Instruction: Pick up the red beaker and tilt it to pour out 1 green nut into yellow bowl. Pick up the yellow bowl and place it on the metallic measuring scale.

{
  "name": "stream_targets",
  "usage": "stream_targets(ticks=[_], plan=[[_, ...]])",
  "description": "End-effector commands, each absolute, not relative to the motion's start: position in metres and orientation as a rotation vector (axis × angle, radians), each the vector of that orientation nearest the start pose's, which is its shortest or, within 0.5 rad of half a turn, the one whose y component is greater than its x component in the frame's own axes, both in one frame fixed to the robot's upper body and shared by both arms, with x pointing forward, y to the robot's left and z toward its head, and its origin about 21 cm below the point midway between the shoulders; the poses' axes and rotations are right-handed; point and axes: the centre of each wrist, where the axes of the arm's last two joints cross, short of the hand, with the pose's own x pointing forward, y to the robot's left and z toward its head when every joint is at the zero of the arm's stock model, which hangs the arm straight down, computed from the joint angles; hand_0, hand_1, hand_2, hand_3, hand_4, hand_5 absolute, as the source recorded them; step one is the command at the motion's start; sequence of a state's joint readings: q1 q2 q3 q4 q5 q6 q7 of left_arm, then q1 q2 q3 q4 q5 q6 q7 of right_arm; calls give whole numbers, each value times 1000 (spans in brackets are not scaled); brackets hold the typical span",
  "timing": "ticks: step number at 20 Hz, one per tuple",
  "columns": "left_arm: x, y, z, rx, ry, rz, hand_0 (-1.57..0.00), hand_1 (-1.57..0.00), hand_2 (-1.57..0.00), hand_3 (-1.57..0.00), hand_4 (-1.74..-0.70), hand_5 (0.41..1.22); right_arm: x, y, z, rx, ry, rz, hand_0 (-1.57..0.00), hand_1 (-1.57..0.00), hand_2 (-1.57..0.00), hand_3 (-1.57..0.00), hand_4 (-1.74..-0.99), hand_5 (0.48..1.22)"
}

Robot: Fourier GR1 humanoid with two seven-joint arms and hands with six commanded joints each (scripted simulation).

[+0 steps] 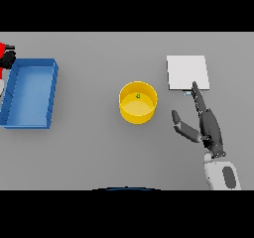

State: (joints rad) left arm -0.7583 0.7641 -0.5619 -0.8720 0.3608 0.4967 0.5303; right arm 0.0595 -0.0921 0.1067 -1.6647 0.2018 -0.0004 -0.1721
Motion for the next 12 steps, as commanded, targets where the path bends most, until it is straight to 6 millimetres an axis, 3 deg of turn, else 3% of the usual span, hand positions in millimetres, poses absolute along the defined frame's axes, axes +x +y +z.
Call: stream_targets(ticks=[1, 5, 6, 8, 9, 10, 12], plan=[[390, 333, 107, 785, -1030, -79, -1571, -1571, -1571, -1383, -1741, 1221, 233, -226, 9, -135, -1767, 313, 1, 1, 1, 1, -1186, 687], [369, 327, 98, 715, -970, -101, -1571, -1571, -1571, -1366, -1735, 955, 234, -223, 8, -136, -1757, 309, 1, 1, 1, 1, -1168, 679], [365, 326, 98, 698, -958, -138, -1571, -1571, -1571, -1407, -1661, 888, 235, -225, 8, -139, -1754, 308, 1, 1, 1, 1, -1165, 678], [357, 325, 103, 663, -979, -241, -1571, -1545, -1489, -1238, -1311, 774, 234, -222, 12, -142, -1777, 311, 1, 1, 1, 1, -1163, 671], [355, 327, 104, 646, -1000, -303, -1495, -1380, -1311, -1098, -1155, 740, 234, -221, 11, -138, -1764, 320, 1, 1, 1, 1, -1159, 669], [350, 329, 104, 593, -1014, -337, -1253, -1104, -1049, -884, -1031, 714, 234, -223, 9, -145, -1762, 316, 1, 1, 1, 1, -1161, 669], [346, 335, 107, 538, -1006, -377, -802, -706, -671, -565, -870, 682, 233, -226, 10, -136, -1770, 309, 1, 1, 1, 1, -1156, 673]])
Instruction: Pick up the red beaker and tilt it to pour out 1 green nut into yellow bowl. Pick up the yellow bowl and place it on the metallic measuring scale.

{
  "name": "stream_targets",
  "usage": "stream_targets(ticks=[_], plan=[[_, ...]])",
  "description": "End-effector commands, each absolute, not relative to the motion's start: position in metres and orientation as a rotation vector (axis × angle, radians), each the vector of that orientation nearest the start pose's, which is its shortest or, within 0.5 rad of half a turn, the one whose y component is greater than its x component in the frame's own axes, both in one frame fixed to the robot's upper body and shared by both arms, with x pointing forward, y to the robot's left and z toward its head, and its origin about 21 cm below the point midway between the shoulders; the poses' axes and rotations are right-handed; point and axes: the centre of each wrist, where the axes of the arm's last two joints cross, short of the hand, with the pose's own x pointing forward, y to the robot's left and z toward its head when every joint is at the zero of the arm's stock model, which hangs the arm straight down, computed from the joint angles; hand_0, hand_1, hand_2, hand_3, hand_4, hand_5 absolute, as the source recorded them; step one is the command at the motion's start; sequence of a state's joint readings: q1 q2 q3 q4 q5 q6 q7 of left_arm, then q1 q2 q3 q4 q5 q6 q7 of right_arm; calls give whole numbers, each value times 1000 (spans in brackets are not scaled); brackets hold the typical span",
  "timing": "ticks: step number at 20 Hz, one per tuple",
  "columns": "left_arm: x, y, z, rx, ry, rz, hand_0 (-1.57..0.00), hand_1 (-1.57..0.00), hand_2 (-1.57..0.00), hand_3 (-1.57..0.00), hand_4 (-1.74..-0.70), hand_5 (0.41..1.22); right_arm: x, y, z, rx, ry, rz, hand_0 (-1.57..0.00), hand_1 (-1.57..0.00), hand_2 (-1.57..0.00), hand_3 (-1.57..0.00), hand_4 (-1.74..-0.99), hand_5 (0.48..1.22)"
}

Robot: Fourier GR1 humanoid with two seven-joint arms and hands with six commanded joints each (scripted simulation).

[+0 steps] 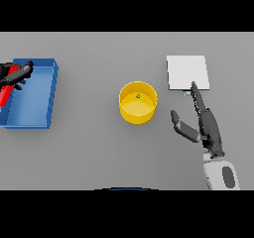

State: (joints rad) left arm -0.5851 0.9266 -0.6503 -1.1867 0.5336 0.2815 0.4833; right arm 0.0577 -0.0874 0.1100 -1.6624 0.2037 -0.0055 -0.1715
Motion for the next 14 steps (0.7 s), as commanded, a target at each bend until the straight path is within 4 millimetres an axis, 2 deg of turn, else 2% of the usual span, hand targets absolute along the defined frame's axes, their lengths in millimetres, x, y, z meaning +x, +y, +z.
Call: stream_targets(ticks=[1, 3, 6, 11, 14], plan=[[346, 338, 106, 536, -989, -394, -641, -565, -536, -452, -823, 667, 233, -225, 11, -144, -1770, 309, 1, 1, 1, 1, -1151, 677], [345, 335, 105, 582, -963, -459, -410, -361, -343, -289, -762, 651, 231, -224, 9, -130, -1768, 319, 1, 1, 1, 1, -1145, 685], [350, 330, 98, 607, -967, -467, -209, -184, -175, -147, -729, 647, 230, -224, 8, -126, -1762, 342, 1, 1, 1, 1, -1160, 688], [354, 332, 100, 658, -1028, -430, -68, -60, -57, -48, -708, 658, 236, -227, 12, -150, -1740, 380, 1, 1, 1, 1, -1175, 672], [354, 330, 102, 650, -1090, -420, -34, -30, -29, -24, -710, 679, 240, -227, 15, -147, -1767, 515, 1, 1, 1, 1, -1132, 703]])
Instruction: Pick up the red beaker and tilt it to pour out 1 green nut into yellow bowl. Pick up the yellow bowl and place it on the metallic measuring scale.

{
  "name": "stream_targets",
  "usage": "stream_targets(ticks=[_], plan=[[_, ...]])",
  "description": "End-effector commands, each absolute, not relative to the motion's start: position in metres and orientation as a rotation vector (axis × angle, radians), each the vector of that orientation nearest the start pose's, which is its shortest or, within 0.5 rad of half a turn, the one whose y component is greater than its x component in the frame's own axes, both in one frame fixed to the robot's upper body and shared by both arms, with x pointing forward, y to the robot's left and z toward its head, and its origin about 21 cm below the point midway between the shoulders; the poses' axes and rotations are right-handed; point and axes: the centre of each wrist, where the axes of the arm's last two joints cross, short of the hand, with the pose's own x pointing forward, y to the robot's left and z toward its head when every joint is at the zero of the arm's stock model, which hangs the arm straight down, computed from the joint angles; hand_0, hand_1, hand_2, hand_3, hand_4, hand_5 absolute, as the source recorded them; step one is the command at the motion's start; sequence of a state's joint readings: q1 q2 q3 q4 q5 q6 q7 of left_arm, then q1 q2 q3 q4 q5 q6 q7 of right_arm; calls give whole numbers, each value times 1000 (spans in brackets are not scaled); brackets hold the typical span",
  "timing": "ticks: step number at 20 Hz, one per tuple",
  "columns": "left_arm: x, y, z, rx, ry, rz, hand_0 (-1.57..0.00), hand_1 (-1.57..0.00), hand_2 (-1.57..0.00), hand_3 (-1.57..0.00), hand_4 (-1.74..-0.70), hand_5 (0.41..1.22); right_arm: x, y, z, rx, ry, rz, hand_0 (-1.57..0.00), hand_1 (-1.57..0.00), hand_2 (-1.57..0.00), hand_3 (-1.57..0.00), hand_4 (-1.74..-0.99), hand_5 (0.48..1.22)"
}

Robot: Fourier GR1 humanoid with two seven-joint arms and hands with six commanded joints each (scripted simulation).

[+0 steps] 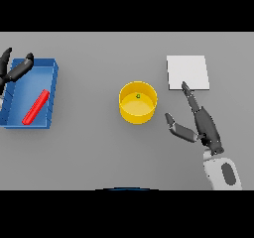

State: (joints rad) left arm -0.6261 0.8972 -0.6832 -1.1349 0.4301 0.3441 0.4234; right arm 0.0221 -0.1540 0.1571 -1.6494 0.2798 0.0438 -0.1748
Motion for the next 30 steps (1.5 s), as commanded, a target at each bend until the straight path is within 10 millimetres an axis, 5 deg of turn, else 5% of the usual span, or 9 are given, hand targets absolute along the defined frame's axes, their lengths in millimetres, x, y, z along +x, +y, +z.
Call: stream_targets(ticks=[1, 6, 13, 21, 30], plan=[[352, 331, 98, 651, -1087, -415, -27, -24, -23, -19, -713, 685, 244, -229, 20, -142, -1771, 576, 1, 1, 1, 1, -1137, 717], [352, 328, 100, 630, -1124, -406, -8, -7, -7, -6, -720, 667, 272, -217, 47, -260, -1700, 1121, 1, 1, 1, 1, -1216, 704], [351, 330, 96, 614, -1112, -415, -1, -1, -1, 0, -713, 680, 306, -188, 67, -340, -1600, 1773, 1, 1, 1, 1, -1216, 706], [349, 333, 93, 587, -1109, -401, 1, 1, 1, 1, -722, 687, 333, -152, 65, -344, -1402, 2109, 1, 1, 1, 1, -1224, 703], [348, 336, 97, 591, -1123, -393, 1, 1, 1, 1, -716, 686, 351, -135, 56, -352, -1215, 2248, 1, 1, 1, 1, -1281, 740]])
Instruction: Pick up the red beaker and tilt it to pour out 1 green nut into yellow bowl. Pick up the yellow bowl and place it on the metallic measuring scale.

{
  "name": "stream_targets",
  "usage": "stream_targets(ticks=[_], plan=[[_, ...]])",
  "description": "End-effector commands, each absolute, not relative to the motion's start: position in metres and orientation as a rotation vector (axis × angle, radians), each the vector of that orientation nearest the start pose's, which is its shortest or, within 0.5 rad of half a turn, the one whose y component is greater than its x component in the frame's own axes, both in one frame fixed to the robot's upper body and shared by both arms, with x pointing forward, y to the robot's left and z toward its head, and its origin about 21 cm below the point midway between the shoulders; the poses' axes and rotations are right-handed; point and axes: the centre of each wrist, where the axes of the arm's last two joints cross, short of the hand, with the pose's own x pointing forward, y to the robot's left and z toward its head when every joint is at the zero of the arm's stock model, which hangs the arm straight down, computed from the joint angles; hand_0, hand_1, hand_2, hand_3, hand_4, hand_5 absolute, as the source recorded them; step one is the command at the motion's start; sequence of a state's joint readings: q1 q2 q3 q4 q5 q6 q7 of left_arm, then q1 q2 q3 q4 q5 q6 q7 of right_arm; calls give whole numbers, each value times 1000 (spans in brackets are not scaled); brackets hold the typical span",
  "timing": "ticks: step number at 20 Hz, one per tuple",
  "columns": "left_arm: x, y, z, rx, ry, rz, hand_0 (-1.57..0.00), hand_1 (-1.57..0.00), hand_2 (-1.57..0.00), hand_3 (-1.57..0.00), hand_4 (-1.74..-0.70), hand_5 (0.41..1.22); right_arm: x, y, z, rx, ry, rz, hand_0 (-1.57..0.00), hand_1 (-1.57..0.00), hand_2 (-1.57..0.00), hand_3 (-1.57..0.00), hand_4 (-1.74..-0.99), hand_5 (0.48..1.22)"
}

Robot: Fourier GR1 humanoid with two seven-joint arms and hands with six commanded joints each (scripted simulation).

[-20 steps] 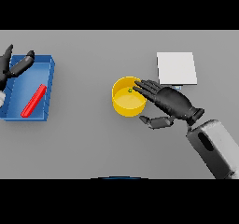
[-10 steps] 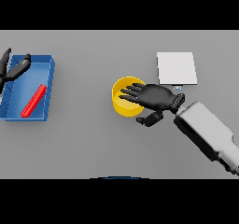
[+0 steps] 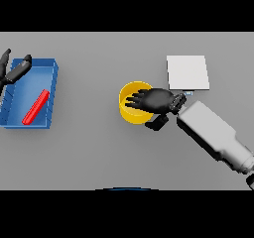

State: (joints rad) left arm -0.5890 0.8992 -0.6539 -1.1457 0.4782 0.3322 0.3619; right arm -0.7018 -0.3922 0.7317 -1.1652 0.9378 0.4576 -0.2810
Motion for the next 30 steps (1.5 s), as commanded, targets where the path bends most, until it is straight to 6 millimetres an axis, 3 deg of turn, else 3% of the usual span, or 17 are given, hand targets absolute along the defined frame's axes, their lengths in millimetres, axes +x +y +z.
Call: stream_targets(ticks=[1, 5, 7, 8, 10, 12, 14, 17, 22, 24, 30], plan=[[349, 334, 98, 587, -1130, -397, 1, 1, 1, 1, -717, 688, 351, -133, 54, -353, -1200, 2249, 1, 1, 1, 1, -1290, 746], [346, 338, 95, 586, -1131, -393, 1, 1, 1, 1, -713, 686, 352, -126, 52, -341, -1183, 2206, -3, -16, -19, -43, -1336, 810], [344, 343, 96, 585, -1134, -392, 1, 1, 1, 1, -714, 691, 352, -128, 51, -329, -1158, 2216, -287, -236, -176, -173, -1387, 873], [347, 337, 97, 581, -1137, -390, 1, 1, 1, 1, -716, 692, 351, -131, 49, -321, -1161, 2230, -544, -473, -310, -262, -1420, 943], [346, 338, 100, 585, -1138, -396, 1, 1, 1, 1, -719, 692, 353, -131, 51, -299, -1174, 2245, -914, -869, -695, -456, -1512, 1043], [347, 340, 101, 584, -1138, -393, 1, 1, 1, 1, -722, 696, 353, -132, 50, -288, -1184, 2241, -1150, -1121, -1010, -716, -1586, 1107], [346, 338, 101, 580, -1146, -391, 1, 1, 1, 1, -725, 699, 353, -132, 50, -293, -1196, 2235, -1302, -1283, -1164, -941, -1640, 1148], [345, 340, 102, 586, -1135, -403, 1, 1, 1, 1, -722, 695, 354, -132, 51, -310, -1219, 2246, -1433, -1424, -1240, -1183, -1689, 1184], [346, 338, 100, 581, -1135, -404, 1, 1, 1, 1, -716, 694, 356, -134, 59, -321, -1236, 2199, -1526, -1523, -1319, -1311, -1724, 1209], [346, 341, 99, 583, -1125, -398, 1, 1, 1, 1, -717, 696, 353, -140, 63, -306, -1252, 2184, -1542, -1540, -1331, -1340, -1730, 1213], [347, 337, 98, 580, -1121, -406, 1, 1, 1, 1, -722, 688, 358, -155, 107, -374, -1303, 2109, -1563, -1563, -1432, -1208, -1738, 1219]])
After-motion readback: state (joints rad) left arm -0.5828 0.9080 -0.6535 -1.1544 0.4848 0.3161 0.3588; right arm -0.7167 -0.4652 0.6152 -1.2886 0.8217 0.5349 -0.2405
